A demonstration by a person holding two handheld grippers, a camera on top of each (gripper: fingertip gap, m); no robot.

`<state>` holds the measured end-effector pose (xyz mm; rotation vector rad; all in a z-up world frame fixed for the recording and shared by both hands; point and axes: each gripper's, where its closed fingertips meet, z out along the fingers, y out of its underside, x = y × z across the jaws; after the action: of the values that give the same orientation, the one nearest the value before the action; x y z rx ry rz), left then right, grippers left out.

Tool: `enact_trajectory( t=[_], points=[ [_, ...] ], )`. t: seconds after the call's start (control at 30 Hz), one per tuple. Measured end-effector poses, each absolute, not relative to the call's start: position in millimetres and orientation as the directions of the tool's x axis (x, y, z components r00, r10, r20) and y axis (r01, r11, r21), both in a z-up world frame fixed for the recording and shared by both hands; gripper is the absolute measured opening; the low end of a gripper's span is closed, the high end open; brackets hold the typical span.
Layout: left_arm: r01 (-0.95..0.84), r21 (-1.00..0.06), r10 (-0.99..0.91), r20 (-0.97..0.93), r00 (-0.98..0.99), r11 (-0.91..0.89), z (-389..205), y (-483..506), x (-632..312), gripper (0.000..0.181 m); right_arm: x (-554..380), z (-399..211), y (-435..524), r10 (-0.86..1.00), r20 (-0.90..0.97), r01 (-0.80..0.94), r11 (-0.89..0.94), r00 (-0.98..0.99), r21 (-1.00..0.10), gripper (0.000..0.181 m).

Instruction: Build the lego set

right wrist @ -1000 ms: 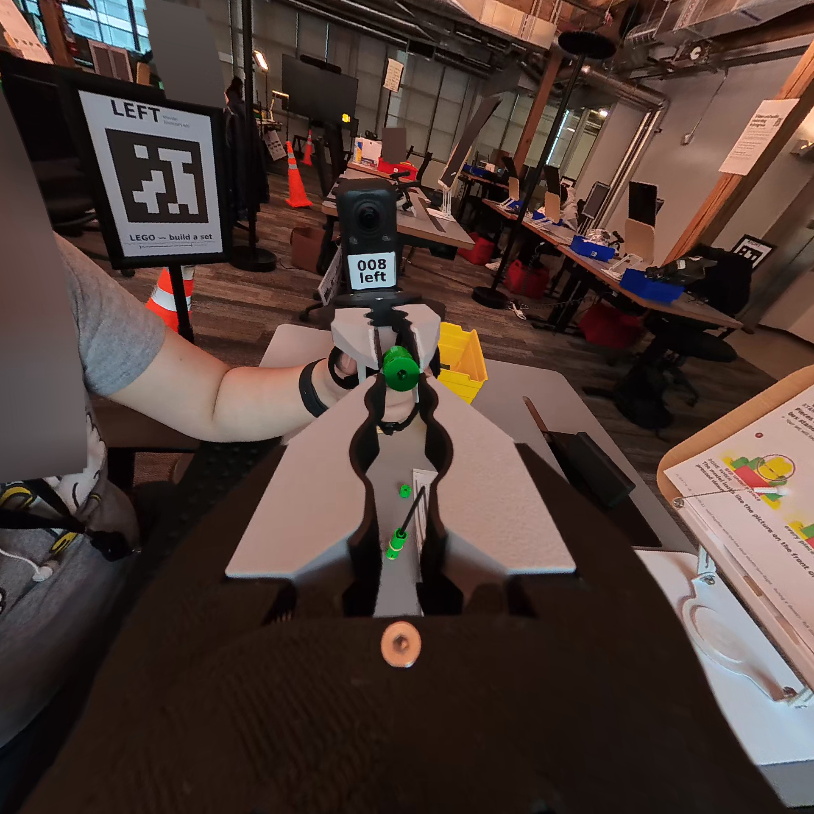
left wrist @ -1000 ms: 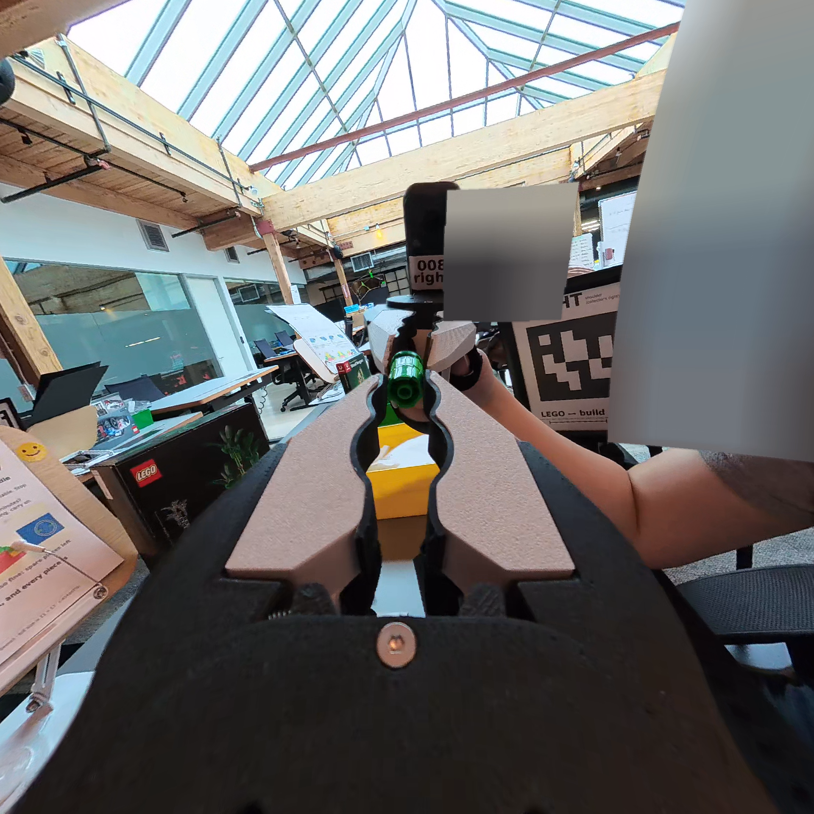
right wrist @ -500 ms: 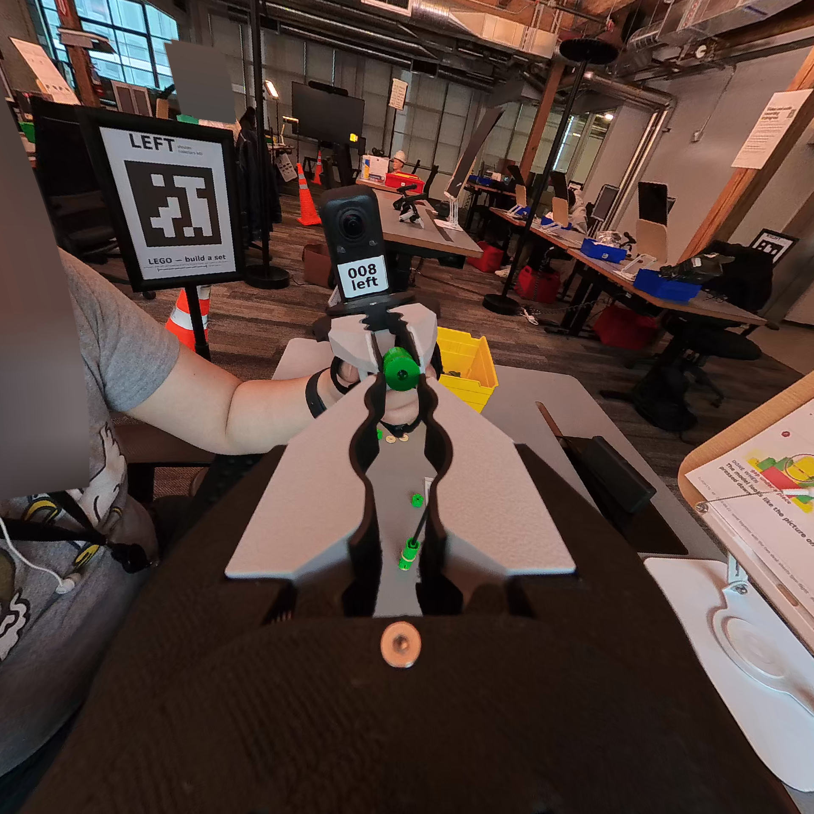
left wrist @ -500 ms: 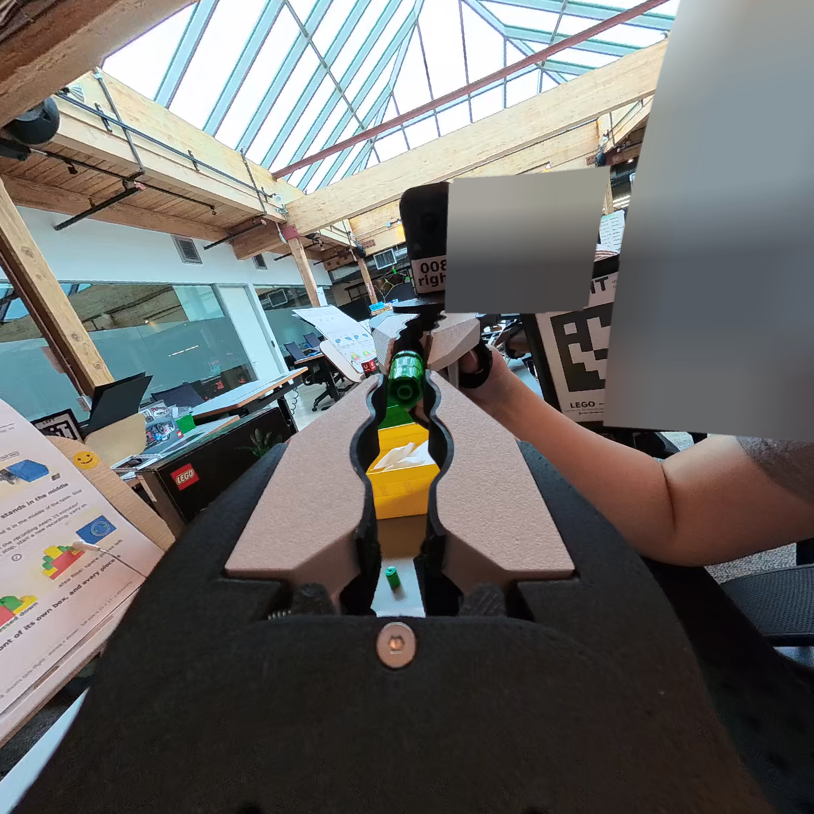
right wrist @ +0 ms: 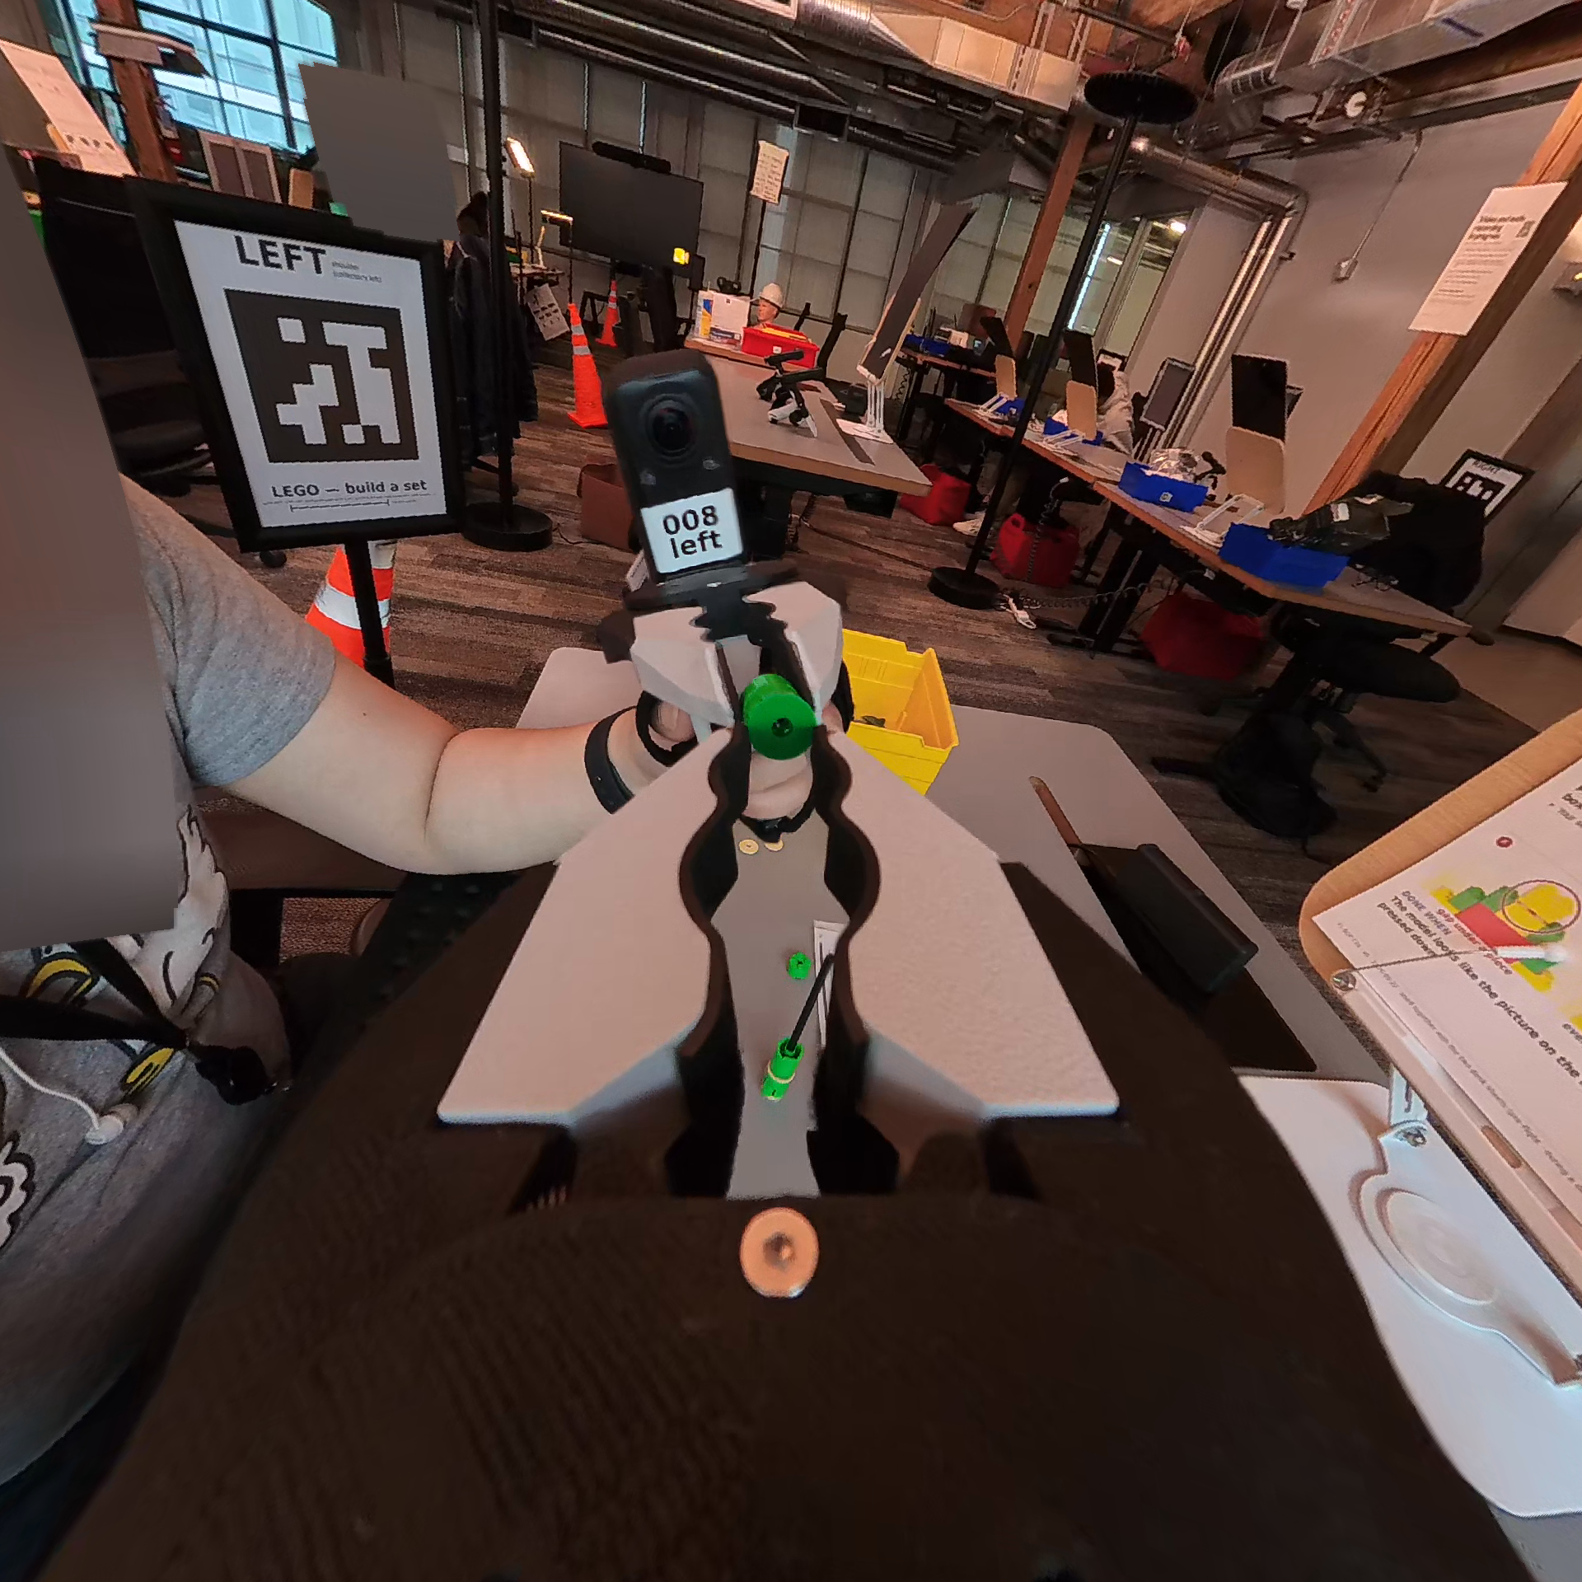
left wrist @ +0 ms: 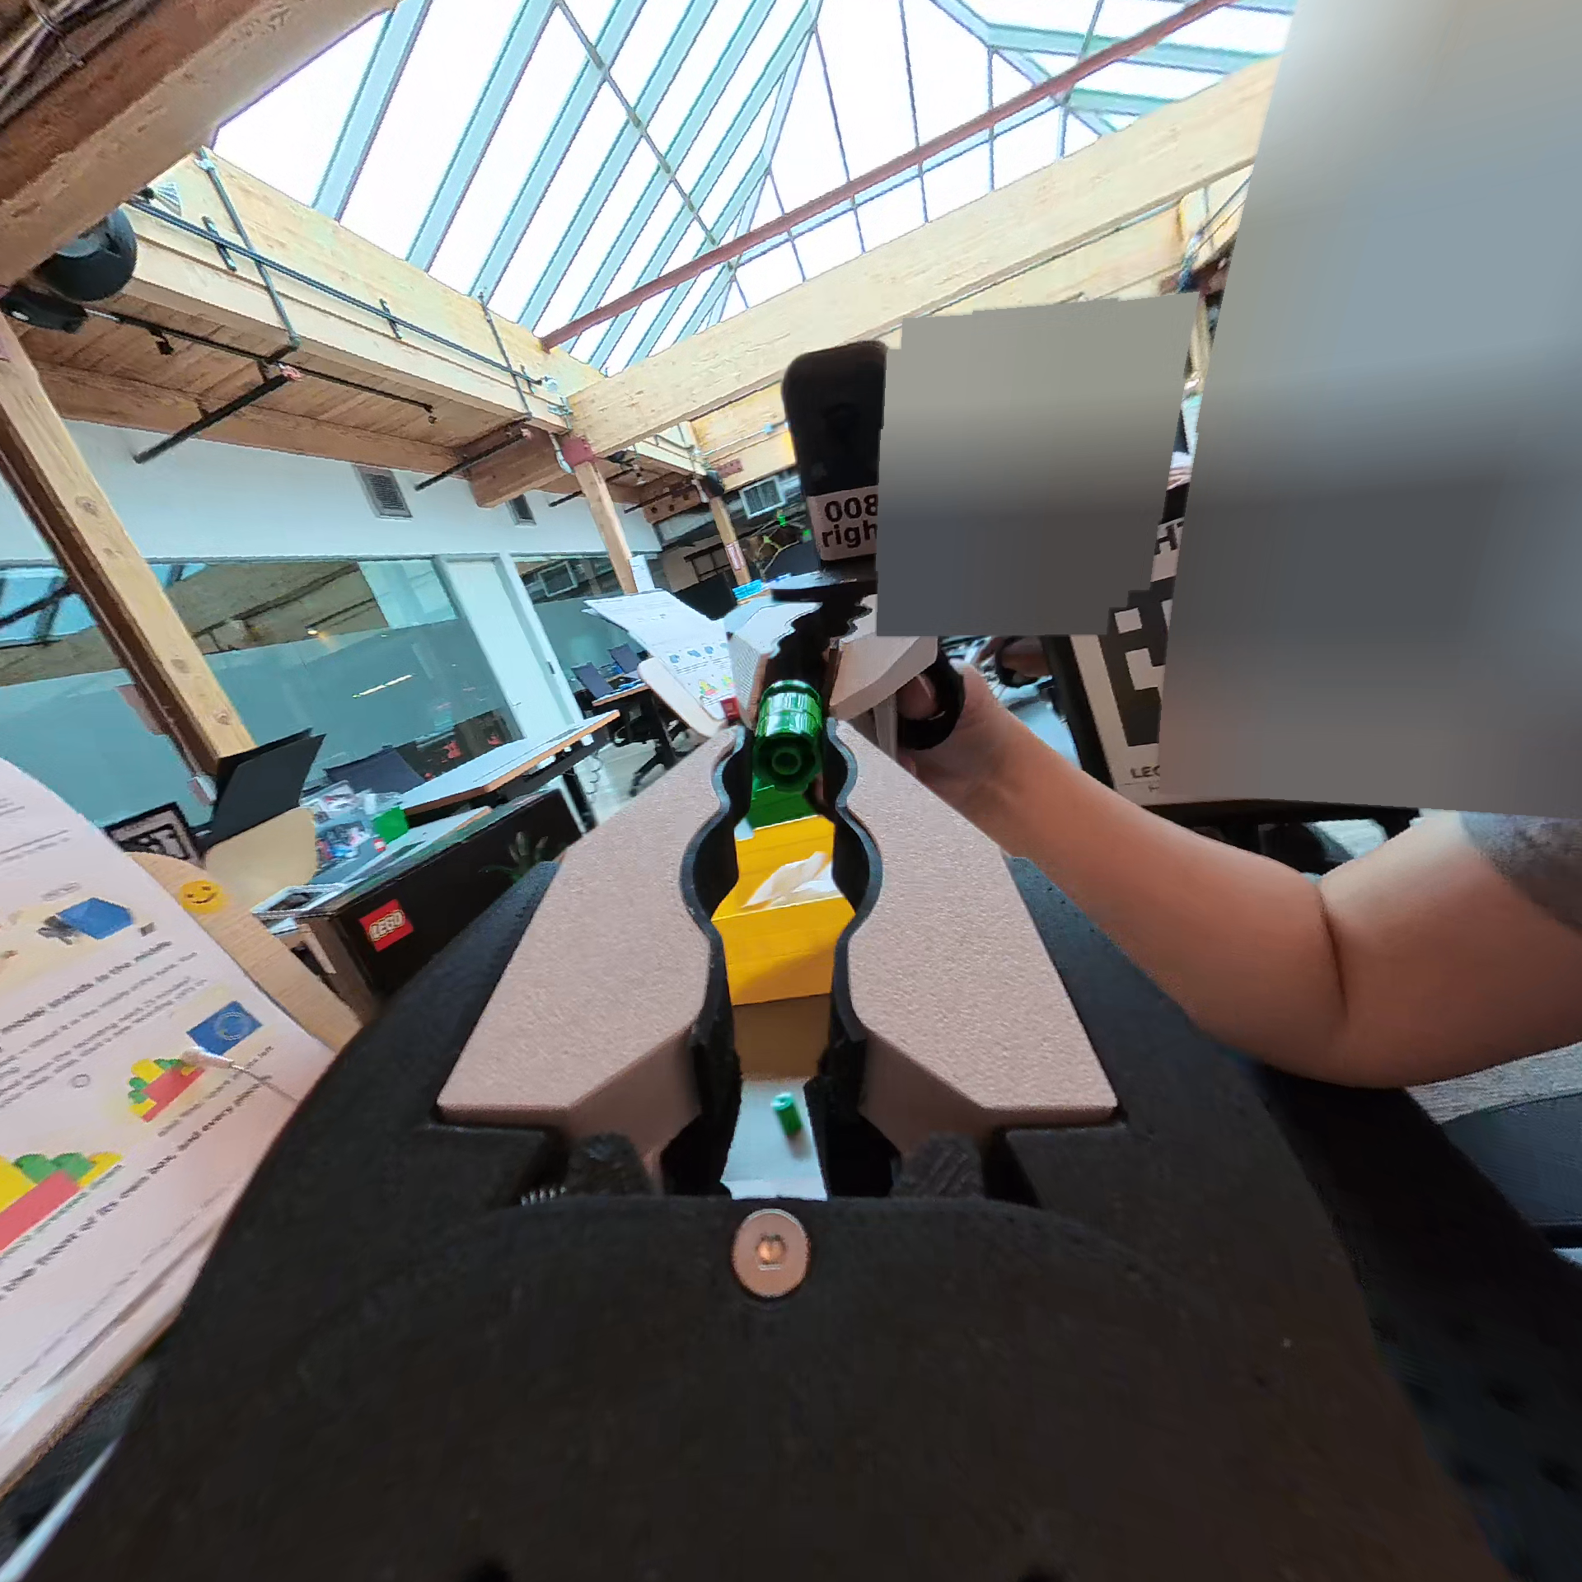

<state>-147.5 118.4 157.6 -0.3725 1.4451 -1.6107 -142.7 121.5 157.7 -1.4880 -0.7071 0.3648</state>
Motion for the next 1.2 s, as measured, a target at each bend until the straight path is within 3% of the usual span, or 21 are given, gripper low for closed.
enact_trajectory(
  t=[0.23,0.73,1.2],
  points=[
    [0.461,-0.862,-0.772,-0.436,-0.462,0.211,157.0,117.8,-149.4,0.013,-143.8,156.0,121.8,0.630,0.190,0.197,0.060,0.753,-0.979,0.013],
    [0.407,-0.897,-0.735,-0.392,-0.554,0.172,149.7,110.1,-151.0,0.013,-147.1,151.7,115.1,0.637,0.249,0.265,0.073,0.730,-0.962,0.013],
    [0.407,-0.877,-0.707,-0.456,-0.541,0.254,144.3,102.1,-153.8,0.013,-151.0,145.6,106.7,0.677,0.235,0.276,0.049,0.698,-0.960,0.013]
  ],
)
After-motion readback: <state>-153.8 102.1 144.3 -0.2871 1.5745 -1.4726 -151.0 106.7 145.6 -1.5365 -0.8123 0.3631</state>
